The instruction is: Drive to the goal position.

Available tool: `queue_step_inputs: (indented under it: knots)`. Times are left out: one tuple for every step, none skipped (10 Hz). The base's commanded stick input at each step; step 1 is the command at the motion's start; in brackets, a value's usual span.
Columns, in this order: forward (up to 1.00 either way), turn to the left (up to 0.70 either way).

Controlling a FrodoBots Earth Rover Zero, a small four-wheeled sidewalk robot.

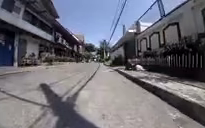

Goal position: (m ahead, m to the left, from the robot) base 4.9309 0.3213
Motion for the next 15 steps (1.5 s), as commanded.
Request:
queue_step_inputs:
  knots:
    - [1.00, 0.00]
    - [1.00, 0.00]
    - [1.00, 0.00]
    - [1.00, 0.00]
    - [1.00, 0.00]
    - [1.00, 0.00]
    - [1.00, 0.00]
    - [1.00, 0.00]
    - [1.00, 0.00]
    - [1.00, 0.00]
    - [1.00, 0.00]
    - [1.00, 0.00]
    - [1.00, 0.00]
    - [1.00, 0.00]
    - [1.00, 0.00]
